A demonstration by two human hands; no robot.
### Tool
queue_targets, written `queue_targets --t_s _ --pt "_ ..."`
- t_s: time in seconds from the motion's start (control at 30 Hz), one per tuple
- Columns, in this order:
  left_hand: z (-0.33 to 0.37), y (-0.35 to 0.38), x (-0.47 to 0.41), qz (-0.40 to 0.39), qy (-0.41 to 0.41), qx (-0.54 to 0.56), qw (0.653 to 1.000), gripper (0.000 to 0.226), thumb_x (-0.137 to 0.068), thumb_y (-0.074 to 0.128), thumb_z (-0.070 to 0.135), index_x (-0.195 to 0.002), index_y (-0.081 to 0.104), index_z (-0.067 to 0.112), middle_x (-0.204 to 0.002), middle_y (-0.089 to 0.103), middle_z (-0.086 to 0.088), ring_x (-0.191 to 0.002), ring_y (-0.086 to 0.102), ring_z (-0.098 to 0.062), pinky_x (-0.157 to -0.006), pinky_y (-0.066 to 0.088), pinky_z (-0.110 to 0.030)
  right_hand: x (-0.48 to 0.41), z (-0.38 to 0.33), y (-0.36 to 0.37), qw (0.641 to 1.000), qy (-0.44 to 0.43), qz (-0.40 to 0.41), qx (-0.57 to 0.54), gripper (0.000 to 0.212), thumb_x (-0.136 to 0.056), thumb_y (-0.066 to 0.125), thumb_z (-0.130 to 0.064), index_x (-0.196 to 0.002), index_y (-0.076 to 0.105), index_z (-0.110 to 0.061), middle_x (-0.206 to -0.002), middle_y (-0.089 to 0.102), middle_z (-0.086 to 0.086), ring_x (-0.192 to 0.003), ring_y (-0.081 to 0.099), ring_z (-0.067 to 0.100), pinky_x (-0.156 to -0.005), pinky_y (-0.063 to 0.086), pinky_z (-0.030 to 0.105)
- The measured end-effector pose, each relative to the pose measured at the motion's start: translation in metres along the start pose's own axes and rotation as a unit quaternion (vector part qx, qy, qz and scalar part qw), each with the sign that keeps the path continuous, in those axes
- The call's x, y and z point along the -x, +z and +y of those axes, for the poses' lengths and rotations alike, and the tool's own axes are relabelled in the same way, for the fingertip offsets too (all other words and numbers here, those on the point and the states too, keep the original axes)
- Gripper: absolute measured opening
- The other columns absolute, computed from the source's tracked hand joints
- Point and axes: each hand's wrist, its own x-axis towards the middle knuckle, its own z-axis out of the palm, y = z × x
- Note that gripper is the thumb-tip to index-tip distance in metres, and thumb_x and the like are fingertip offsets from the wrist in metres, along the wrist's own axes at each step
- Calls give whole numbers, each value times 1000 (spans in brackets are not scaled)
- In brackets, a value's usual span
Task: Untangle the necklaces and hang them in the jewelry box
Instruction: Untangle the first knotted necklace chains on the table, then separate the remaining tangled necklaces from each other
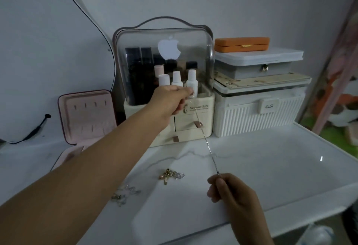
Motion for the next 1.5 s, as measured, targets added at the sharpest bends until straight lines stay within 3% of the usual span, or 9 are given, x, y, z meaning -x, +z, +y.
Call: queue_targets --t_s 0.13,0.27,0.43,0.63,0.8,1.0,1.2,1.37,1.5 --pt "-27 0 -13 33 -61 59 996 11 -88 65 19 -89 69 9 -53 58 5 -42 49 -5 -44 39 -17 15 12 -3 987 -88 50 128 19 -83 58 -29 -91 70 -41 -57 60 -14 -52 55 0 -56 39 5" --pt "-47 4 -15 43 -55 103 992 11 -88 64 17 -84 69 9 -64 70 1 -53 64 -8 -49 46 -17 20 27 -9 949 -168 70 257 26 -85 48 -35 -95 72 -29 -69 53 -26 -64 54 -7 -62 37 -2" --pt "-78 11 -7 58 -13 55 997 12 -90 60 11 -86 69 6 -74 73 -4 -68 68 -13 -61 54 -22 28 36 -10 928 -214 110 284 25 -86 52 -29 -87 74 -18 -72 61 -12 -64 56 4 -58 47 16" --pt "-115 14 0 -7 11 -16 1000 13 -91 57 6 -87 69 9 -80 71 -5 -70 65 -11 -69 52 -23 32 45 -13 901 -270 136 313 27 -87 52 -19 -95 76 -9 -72 62 1 -71 50 6 -68 41 12" --pt "-133 14 -4 -29 10 -92 995 16 -90 59 7 -87 70 19 -89 72 -8 -83 66 -17 -79 52 -26 27 54 -19 877 -291 133 359 28 -87 49 -15 -98 75 -9 -75 61 4 -71 48 13 -64 40 32" --pt "-136 14 -7 -66 -8 -146 987 26 -88 64 12 -114 65 15 -111 68 -3 -101 65 -12 -97 49 -31 27 49 -19 844 -294 146 424 28 -83 50 -13 -91 77 -14 -76 63 3 -74 45 14 -66 26 28" --pt "-131 11 -6 -83 23 -228 970 34 -88 63 17 -122 58 17 -111 65 6 -98 62 -7 -88 47 -22 31 48 -21 845 -291 121 431 27 -83 51 -16 -91 76 -15 -81 64 3 -78 45 13 -70 25 28" --pt "-128 5 14 -147 103 -339 924 38 -98 47 31 -132 52 17 -133 55 4 -122 50 -9 -98 33 -18 41 53 -23 862 -255 114 423 37 -83 50 -25 -117 64 -22 -102 57 -4 -91 48 12 -77 25 28" --pt "-134 6 29 -275 166 -506 801 67 -92 18 55 -148 27 19 -156 23 5 -143 14 -5 -112 8 -23 56 60 -19 862 -241 123 428 38 -93 38 -43 -127 49 -31 -131 49 -11 -124 44 6 -101 22 35"
